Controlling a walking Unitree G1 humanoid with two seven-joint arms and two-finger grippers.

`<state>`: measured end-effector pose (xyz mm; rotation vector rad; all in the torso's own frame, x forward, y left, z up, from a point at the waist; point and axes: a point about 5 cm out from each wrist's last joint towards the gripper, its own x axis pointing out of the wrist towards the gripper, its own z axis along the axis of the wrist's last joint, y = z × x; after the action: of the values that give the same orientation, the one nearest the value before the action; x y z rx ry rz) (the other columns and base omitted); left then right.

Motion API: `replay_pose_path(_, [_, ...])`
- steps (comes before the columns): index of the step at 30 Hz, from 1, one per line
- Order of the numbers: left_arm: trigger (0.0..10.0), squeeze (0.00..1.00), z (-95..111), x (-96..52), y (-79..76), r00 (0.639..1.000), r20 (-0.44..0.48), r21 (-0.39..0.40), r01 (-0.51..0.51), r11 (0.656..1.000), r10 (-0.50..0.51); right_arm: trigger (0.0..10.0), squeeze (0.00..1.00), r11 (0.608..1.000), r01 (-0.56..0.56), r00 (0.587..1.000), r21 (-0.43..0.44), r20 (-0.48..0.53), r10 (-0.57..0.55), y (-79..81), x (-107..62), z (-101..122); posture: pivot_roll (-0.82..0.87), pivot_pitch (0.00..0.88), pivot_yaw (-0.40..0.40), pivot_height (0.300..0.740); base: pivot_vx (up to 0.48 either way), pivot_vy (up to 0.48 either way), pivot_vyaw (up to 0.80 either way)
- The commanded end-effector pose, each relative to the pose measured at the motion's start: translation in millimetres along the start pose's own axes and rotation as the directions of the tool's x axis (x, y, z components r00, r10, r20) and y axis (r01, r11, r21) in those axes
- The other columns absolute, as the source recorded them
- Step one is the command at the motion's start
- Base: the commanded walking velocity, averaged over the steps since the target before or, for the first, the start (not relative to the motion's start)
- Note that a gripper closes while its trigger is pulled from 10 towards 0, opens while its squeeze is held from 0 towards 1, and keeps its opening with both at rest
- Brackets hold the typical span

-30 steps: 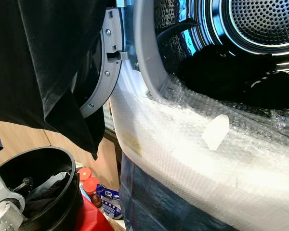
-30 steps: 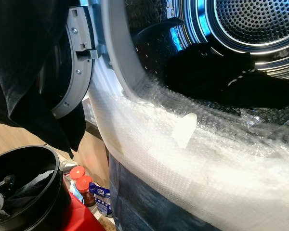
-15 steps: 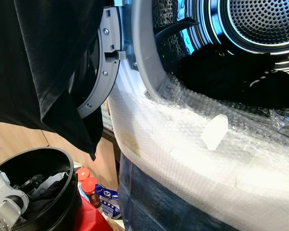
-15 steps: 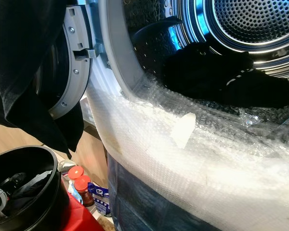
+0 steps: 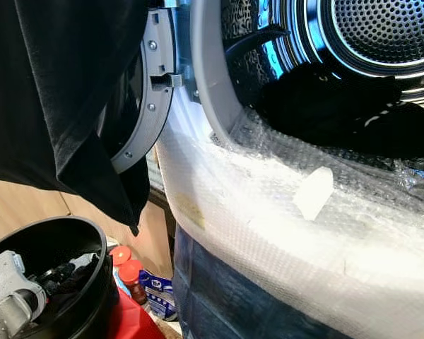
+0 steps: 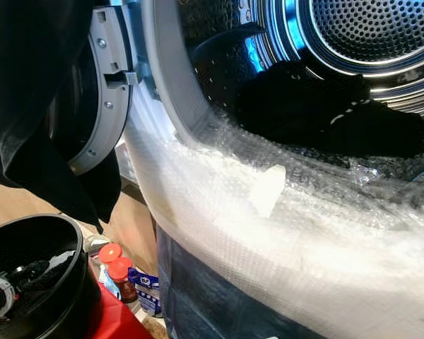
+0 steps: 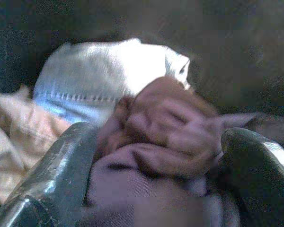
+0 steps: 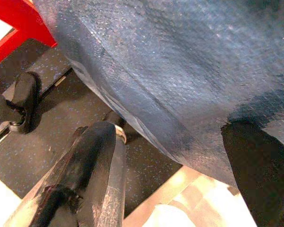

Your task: Clothes washing

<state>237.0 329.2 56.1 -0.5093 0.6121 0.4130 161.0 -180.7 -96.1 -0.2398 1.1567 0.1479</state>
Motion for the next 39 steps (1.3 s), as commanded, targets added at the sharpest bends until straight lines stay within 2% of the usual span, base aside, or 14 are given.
replay_pose_path(1, [10.0,1.0,-10,2.4,4.6,0.999,-0.043,-0.007,-0.007,1.0,0.007,10.0,0.0,0.999,-0.035,0.999,-0.021,-0.01,0.034,4.3,0.1,-2,0.05,0.0,0.009,0.74,0.0,0.0,0.0])
replay_pose_path(10, [10.0,1.0,-33,13.6,2.5,0.995,-0.101,-0.049,-0.003,0.999,-0.002,10.0,0.0,0.998,-0.056,0.998,-0.038,-0.016,0.055,8.4,0.3,-3,0.04,0.0,0.014,0.74,0.0,0.0,0.0])
replay_pose_path(11, [10.0,0.91,-33,15.9,-1.3,0.995,-0.103,-0.065,0.007,0.998,-0.014,10.0,0.0,0.997,-0.064,0.998,-0.047,-0.014,0.064,10.8,0.4,-2,0.03,0.0,0.013,0.74,0.0,0.0,0.0])
replay_pose_path(12, [10.0,0.91,-33,15.9,-1.3,0.995,-0.103,-0.065,0.007,0.998,-0.014,10.0,0.0,0.997,-0.064,0.998,-0.047,-0.014,0.064,10.8,0.4,-2,0.03,0.0,0.013,0.74,0.0,0.0,0.0])
replay_pose_path(13, [10.0,0.0,-31,17.0,-4.6,0.995,-0.098,-0.09,0.024,0.996,-0.033,10.0,0.0,0.996,-0.069,0.998,-0.05,-0.012,0.068,11.4,0.5,-2,0.04,0.0,0.012,0.74,0.0,0.0,0.0])
replay_pose_path(16, [10.0,0.0,-30,18.6,-10.5,0.993,-0.094,-0.153,0.057,0.987,-0.072,10.0,0.0,0.995,-0.074,0.997,-0.069,-0.012,0.073,11.7,0.5,-1,0.04,0.0,0.01,0.74,0.0,0.0,0.0])
replay_pose_path(21, [10.0,0.0,-38,20.1,-21.5,0.987,-0.122,-0.147,0.09,0.985,-0.108,10.0,0.0,0.992,-0.081,0.997,-0.101,-0.019,0.08,11.7,0.5,-1,0.04,0.0,0.011,0.74,0.0,0.0,0.0])
replay_pose_path(26, [10.0,0.0,-57,21.2,-32.0,0.972,-0.185,-0.188,0.108,0.976,-0.143,10.0,0.0,0.988,-0.092,0.996,-0.127,-0.021,0.09,12.3,0.4,-2,0.04,0.0,0.012,0.74,0.0,0.0,0.0])
replay_pose_path(32, [10.0,0.0,-79,19.5,-30.8,0.957,-0.261,-0.179,0.079,0.981,-0.124,10.0,0.0,0.983,-0.102,0.995,-0.153,-0.025,0.099,13.8,0.4,-2,0.04,0.0,0.012,0.74,0.0,0.0,0.0])
replay_pose_path(39, [10.0,0.0,-82,15.2,-21.0,0.96,-0.266,-0.169,0.043,0.985,-0.088,10.0,0.0,0.98,-0.111,0.994,-0.165,-0.023,0.108,15.2,0.4,-1,0.04,0.0,0.012,0.74,0.0,0.0,0.0])
